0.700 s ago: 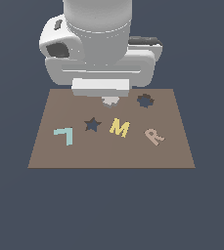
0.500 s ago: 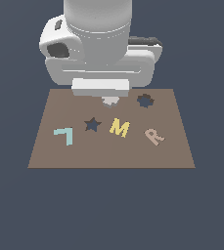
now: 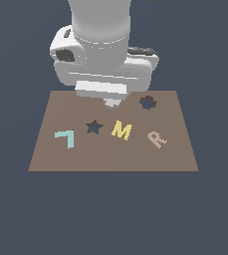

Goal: Insert a designated object into the corresponding slot on a board.

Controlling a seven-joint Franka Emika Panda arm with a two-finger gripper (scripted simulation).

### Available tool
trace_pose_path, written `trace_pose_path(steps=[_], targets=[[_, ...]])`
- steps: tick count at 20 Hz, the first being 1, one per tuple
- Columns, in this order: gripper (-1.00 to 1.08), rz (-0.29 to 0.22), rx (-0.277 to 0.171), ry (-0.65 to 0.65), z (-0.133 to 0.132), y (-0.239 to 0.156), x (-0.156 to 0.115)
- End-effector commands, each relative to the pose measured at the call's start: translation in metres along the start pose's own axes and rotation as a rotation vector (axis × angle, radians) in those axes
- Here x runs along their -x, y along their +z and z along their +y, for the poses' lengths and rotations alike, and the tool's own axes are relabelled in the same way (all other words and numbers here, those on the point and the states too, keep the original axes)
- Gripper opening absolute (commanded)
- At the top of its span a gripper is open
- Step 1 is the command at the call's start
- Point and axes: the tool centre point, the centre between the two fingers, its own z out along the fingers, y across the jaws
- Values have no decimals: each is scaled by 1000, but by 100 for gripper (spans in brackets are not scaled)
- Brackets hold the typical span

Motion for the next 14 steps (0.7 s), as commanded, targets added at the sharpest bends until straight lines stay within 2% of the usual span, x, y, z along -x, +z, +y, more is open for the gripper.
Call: trace_pose_path(steps=[1, 14], targets=[[100, 2, -3, 45, 0, 12, 9], [100, 20, -18, 297, -8, 76, 53]])
